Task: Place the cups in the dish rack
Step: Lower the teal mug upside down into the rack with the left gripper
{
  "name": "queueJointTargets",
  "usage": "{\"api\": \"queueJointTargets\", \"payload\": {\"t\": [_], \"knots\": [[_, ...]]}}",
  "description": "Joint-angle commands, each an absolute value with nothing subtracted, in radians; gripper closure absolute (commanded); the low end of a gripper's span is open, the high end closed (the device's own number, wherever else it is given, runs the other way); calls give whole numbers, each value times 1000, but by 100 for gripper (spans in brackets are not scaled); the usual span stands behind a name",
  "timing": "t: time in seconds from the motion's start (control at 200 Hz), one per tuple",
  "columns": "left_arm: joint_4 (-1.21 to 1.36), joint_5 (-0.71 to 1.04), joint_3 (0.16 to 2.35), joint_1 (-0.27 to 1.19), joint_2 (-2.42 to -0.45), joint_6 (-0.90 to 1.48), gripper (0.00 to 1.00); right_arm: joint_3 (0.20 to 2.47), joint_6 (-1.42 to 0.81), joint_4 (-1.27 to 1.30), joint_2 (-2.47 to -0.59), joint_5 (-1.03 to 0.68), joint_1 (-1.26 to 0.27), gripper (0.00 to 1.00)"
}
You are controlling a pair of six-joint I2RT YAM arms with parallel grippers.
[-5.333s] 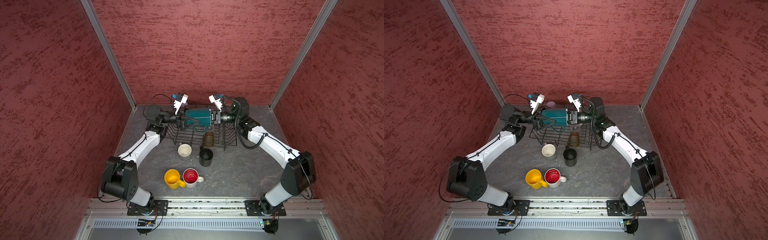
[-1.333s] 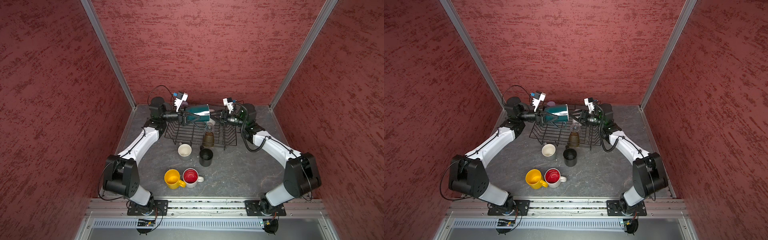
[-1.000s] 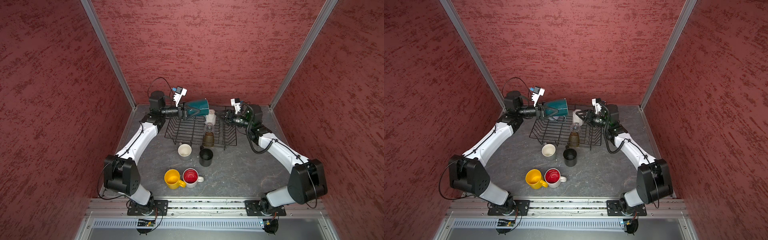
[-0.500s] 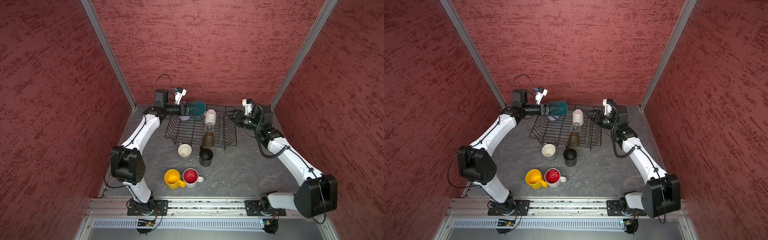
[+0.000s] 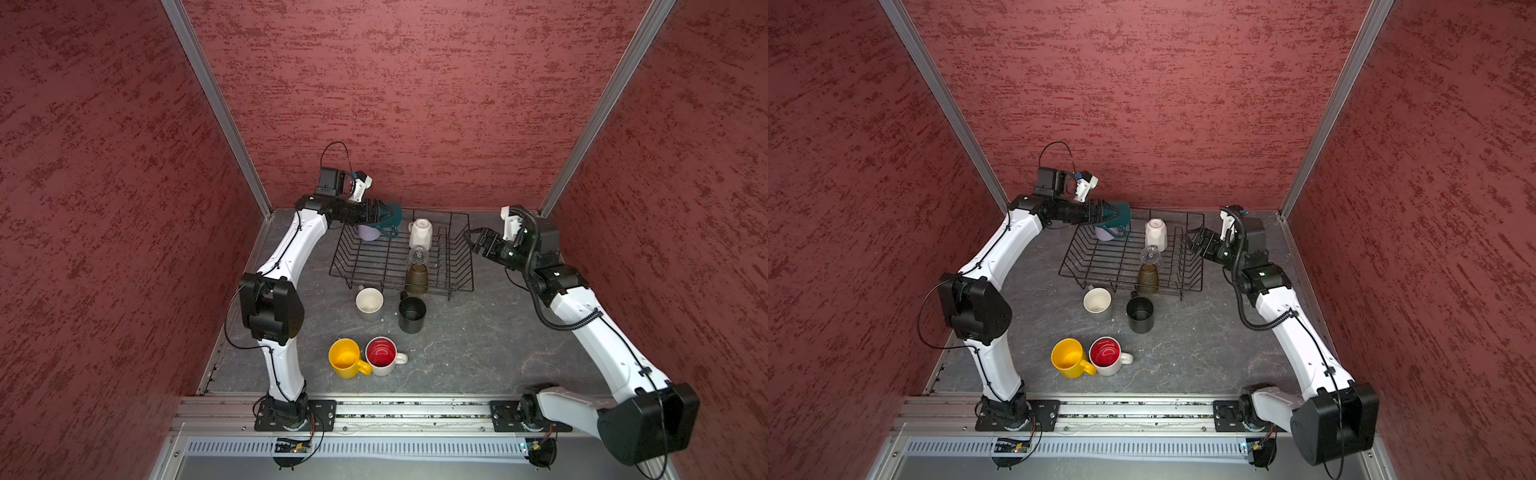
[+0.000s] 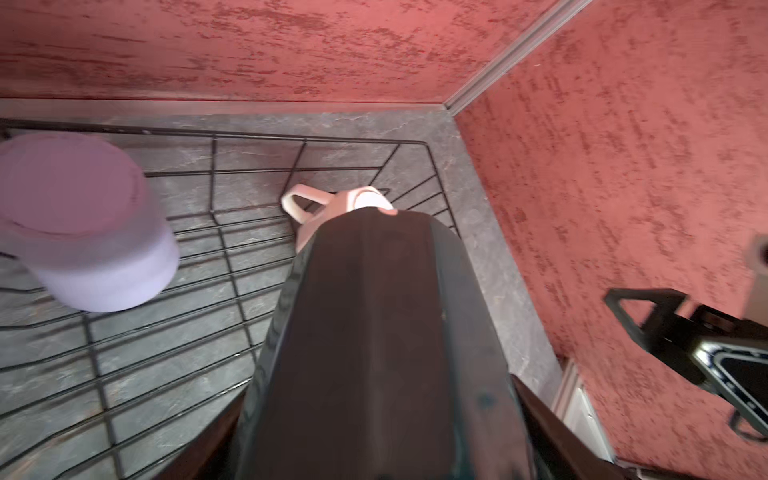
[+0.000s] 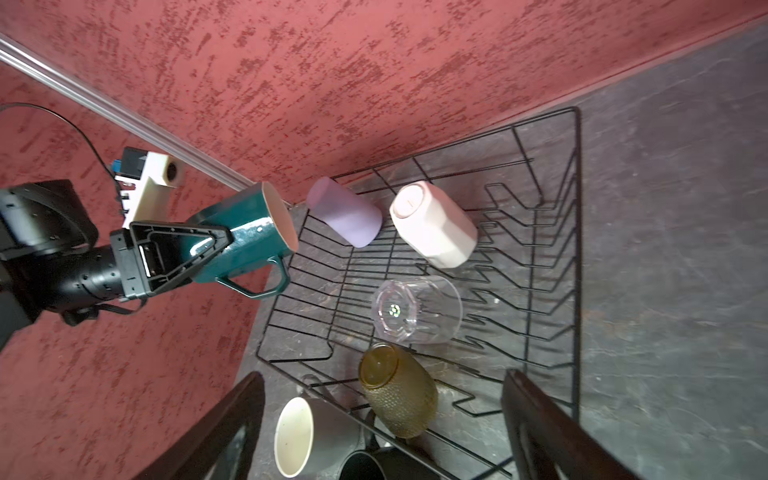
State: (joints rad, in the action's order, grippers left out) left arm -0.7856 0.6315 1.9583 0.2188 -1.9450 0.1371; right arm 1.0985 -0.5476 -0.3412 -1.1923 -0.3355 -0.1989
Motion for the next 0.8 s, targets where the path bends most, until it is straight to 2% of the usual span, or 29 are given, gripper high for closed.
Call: {"api": "queueJointTargets", "payload": {"t": [0.0, 0.396, 0.797], "knots": [[-891, 566, 2088, 235, -1988, 77, 100, 1104, -496, -410, -1169, -259, -194, 9], [-1183, 409, 2484, 276, -2233, 23, 100, 1021, -496, -420, -1142, -279, -193, 9], [-1248, 257, 2536, 302, -2293, -4, 100, 957, -486, -476, -1115, -255, -193, 10]]}}
